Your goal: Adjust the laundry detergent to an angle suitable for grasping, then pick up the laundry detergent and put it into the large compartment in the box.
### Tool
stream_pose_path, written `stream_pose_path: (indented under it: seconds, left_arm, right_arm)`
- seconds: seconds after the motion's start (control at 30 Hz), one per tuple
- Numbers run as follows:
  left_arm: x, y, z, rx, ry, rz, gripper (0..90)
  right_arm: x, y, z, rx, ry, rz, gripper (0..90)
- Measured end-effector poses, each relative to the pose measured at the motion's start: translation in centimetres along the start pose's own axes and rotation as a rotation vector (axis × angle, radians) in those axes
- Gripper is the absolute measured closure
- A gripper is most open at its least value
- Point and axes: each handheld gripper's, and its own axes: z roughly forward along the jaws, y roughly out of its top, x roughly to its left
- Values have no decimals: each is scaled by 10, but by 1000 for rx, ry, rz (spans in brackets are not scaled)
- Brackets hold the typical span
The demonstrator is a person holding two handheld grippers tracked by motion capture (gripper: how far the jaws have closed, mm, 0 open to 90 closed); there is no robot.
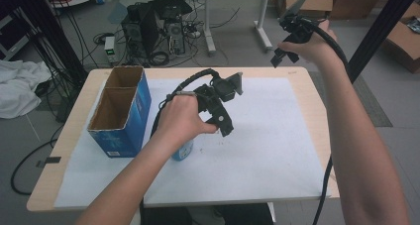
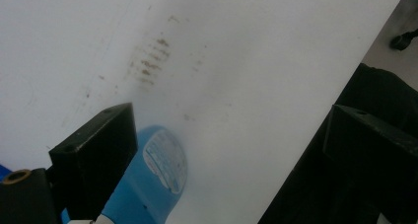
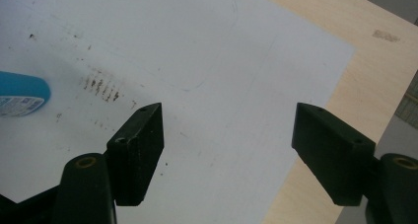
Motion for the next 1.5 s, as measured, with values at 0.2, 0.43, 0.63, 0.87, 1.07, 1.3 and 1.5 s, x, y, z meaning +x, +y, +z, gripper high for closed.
stream_pose_path:
  seconds: [0.2,0.43,0.63,0.87,1.07,1.3,1.5]
  left_arm:
    - [-1,2,-1,5,2,0,69]
    - [0,3,0,4,-5,-5,70]
    - [-2,4,0,4,-4,2,72]
    - [-1,3,-1,4,-2,1,72]
    - [0,0,-3,1,3,-11,72]
    - [1,-1,-5,-3,9,-11,71]
    - [0,0,-11,-21,10,-10,71]
  right_arm:
    - [-4,-2,0,-2,6,7,284]
    - [-7,-6,-1,-5,3,14,285]
    - [-9,-8,1,-6,5,21,284]
    - [-11,-12,-1,-10,5,28,285]
    - [-11,-12,1,-8,6,27,285]
    - [-10,-12,2,-13,5,22,284]
    - [-10,-13,1,-9,1,26,285]
